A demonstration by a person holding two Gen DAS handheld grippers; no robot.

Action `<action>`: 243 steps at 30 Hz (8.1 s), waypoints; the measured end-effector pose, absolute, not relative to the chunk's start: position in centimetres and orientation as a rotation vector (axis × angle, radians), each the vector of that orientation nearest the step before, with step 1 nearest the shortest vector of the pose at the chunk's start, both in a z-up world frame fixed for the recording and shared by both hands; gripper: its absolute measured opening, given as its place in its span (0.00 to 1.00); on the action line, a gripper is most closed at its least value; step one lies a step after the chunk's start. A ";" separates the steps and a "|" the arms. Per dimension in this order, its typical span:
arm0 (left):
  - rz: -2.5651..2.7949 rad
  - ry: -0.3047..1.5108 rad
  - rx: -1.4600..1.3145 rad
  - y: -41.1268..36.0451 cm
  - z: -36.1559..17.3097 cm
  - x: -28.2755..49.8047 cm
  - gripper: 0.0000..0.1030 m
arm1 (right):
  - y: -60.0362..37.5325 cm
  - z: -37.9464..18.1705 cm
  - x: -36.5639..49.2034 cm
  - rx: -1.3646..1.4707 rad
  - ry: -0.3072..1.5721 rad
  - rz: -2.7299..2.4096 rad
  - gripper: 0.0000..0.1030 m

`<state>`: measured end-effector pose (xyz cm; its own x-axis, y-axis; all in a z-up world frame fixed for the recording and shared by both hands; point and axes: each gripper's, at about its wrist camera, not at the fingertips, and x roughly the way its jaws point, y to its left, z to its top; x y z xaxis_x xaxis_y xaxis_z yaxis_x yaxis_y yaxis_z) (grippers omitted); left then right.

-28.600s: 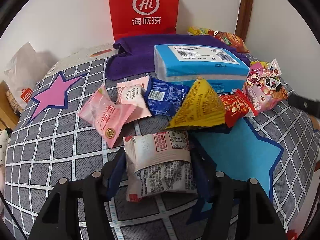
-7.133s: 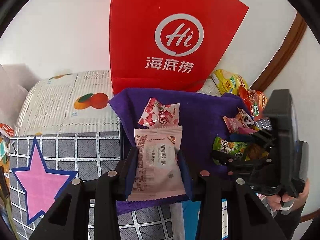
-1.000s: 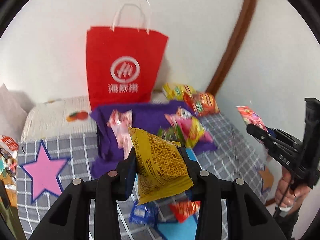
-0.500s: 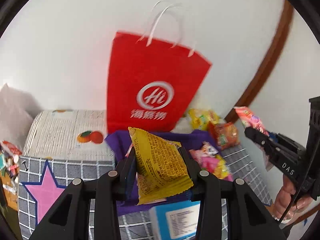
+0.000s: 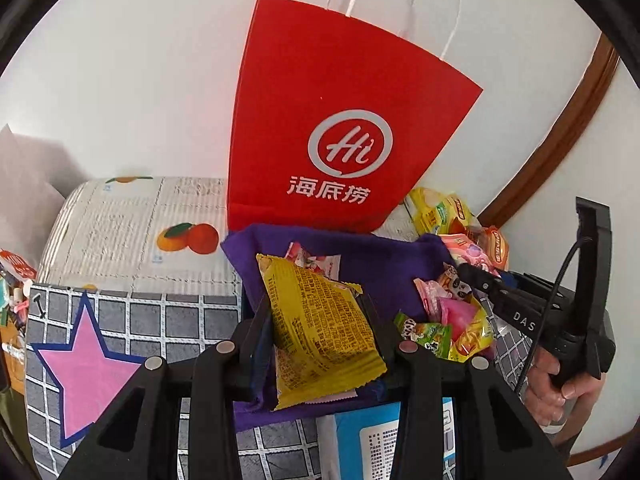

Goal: Organize snacks
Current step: 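Carry both held packets over the purple cloth, then open the right tool to drop the stick packet while the left tool lowers the yellow packet, then open the left tool to drop the yellow packet onto the purple cloth, then lower the right tool to the bed cover and grasp the red snack packet, then grasp the dark blue packet with the left tool while the right tool holds the red packet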

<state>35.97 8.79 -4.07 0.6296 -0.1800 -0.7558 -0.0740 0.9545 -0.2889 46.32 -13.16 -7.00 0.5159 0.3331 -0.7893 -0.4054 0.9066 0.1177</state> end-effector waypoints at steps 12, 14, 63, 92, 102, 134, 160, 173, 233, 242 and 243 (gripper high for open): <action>-0.072 0.880 -0.304 8.2 -3.5 35.4 0.36 | -12.4 -9.0 47.2 -0.159 0.991 0.393 0.20; -0.077 0.879 -0.306 8.1 -3.4 35.3 0.36 | -12.3 -9.2 47.2 -0.161 0.996 0.387 0.20; -0.107 0.945 -0.231 4.8 -6.2 36.6 0.37 | -13.9 -6.0 45.6 -0.190 0.899 0.371 0.45; -0.081 0.982 -0.129 1.9 -10.0 37.8 0.37 | -15.5 -2.4 43.6 -0.150 0.806 0.385 0.45; -0.026 0.951 -0.132 2.6 -9.1 37.8 0.49 | -15.0 -2.8 43.4 -0.154 0.813 0.407 0.45; -0.180 0.907 -0.209 4.1 -2.6 33.9 0.57 | -18.1 -10.3 29.2 -0.018 0.983 0.376 0.52; -0.318 0.860 -0.199 3.0 0.7 30.8 0.59 | -12.6 -18.8 20.4 -0.138 0.957 0.321 0.51; -0.287 0.894 -0.085 -0.4 -0.9 31.3 0.59 | -23.1 -18.8 21.9 -0.074 0.888 0.202 0.50; -0.199 0.950 0.125 -0.2 -17.8 19.9 0.82 | -22.4 -19.3 21.8 -0.068 0.894 0.248 0.54; -0.199 0.949 0.124 -0.2 -17.8 19.9 0.82 | -22.5 -19.3 21.9 -0.069 0.893 0.246 0.54; -0.199 0.949 0.123 -0.2 -17.8 19.9 0.82 | -22.5 -19.3 22.0 -0.071 0.894 0.246 0.54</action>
